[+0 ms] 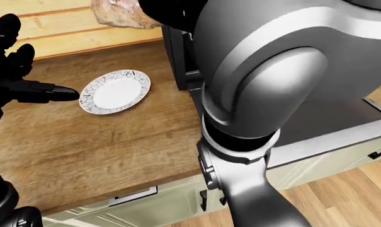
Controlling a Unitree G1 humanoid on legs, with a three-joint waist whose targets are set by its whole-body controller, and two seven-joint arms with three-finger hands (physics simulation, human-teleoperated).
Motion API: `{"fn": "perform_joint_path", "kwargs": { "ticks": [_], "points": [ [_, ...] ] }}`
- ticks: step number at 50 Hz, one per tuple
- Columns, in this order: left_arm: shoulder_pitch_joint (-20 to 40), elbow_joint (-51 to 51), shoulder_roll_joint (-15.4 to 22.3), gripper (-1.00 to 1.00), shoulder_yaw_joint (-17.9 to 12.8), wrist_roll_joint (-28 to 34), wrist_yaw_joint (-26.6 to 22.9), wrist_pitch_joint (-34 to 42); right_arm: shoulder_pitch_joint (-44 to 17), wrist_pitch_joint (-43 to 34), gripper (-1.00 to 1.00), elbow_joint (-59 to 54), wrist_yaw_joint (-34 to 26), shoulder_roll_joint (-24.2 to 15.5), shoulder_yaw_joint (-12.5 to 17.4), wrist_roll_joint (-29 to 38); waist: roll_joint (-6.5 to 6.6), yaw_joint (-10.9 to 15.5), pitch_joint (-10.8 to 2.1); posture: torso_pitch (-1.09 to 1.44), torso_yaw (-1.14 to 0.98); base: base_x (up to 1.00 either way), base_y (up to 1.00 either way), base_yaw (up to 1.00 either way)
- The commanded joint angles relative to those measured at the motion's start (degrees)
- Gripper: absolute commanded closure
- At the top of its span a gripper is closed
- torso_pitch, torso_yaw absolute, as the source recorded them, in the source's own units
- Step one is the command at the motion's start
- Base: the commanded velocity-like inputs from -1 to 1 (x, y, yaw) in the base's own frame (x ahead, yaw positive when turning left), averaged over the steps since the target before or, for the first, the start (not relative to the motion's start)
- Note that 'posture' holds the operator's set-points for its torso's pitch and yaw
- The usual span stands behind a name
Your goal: Pick the scone from the tray and place it on the plate on the counter.
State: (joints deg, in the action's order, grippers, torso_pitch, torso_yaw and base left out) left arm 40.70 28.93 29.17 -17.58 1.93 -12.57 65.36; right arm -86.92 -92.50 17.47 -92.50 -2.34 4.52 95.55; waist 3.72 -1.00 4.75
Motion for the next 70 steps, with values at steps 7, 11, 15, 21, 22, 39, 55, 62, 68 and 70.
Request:
{"fn": "perform_joint_path", "kwargs": {
  "ticks": [7,11,15,21,22,39,55,62,68,70],
  "points": [
    [2.0,1.2,1.6,-1.00,-1.0,-0.8,0.7,-1.5,-5.3,0.0,1.00,-2.2,0.0,-1.2,0.5,-2.6,0.25,0.9,-1.56,0.00,0.08,0.00,0.00,0.00],
    [1.5,1.5,1.7,-1.00,-1.3,-1.1,1.0,-1.4,-5.7,0.0,1.00,-2.4,0.0,-0.8,0.3,-2.8,0.34,1.5,-1.48,0.00,0.10,0.00,0.00,0.00],
    [1.0,1.6,1.6,-1.00,-1.4,-1.4,1.2,-1.6,-5.8,0.0,1.00,-2.4,0.0,0.4,0.0,-2.1,0.38,2.2,-1.48,0.00,0.12,0.00,0.00,0.00],
    [0.2,2.2,1.7,-1.00,-1.6,-1.5,1.5,-1.6,-5.7,0.0,1.00,-2.0,0.0,2.0,-0.9,-1.3,0.54,3.5,-1.52,0.00,0.15,0.00,0.00,0.00],
    [0.2,2.3,1.6,-1.00,-1.8,-1.6,1.6,-1.5,-5.9,0.0,1.00,-2.1,0.0,2.0,-1.0,-1.2,0.56,3.7,-1.53,0.00,0.15,0.00,0.00,0.00],
    [-0.7,4.1,2.4,-1.00,-2.7,-2.0,1.4,-0.2,-1.0,2.8,1.00,2.3,36.7,9.3,-4.4,-33.8,0.93,9.2,-2.23,0.00,0.24,0.00,0.00,0.00],
    [-1.9,4.7,2.6,-1.00,-3.0,-2.3,1.7,-0.3,-6.9,1.3,1.00,-1.6,58.8,2.2,-2.6,-62.6,0.61,17.4,-3.00,0.00,0.32,0.00,0.00,0.00],
    [-2.7,4.5,2.2,-1.00,-3.0,-2.1,1.9,-1.0,-5.6,6.2,1.00,-5.4,68.8,3.0,-1.0,-72.8,0.84,20.6,-3.49,0.00,0.35,0.00,0.00,0.00],
    [-3.0,5.8,2.6,-1.00,-3.6,-2.3,1.5,0.1,-3.8,13.2,1.00,-12.1,76.9,1.4,-0.9,-80.5,0.96,22.9,-3.88,0.00,0.38,0.00,0.00,0.00],
    [-3.0,6.0,2.6,-1.00,-3.7,-2.4,1.5,0.3,-3.4,15.5,1.00,-14.2,78.9,0.3,-1.6,-82.4,0.93,23.6,-3.98,0.00,0.39,0.00,0.00,0.00]
  ]
}}
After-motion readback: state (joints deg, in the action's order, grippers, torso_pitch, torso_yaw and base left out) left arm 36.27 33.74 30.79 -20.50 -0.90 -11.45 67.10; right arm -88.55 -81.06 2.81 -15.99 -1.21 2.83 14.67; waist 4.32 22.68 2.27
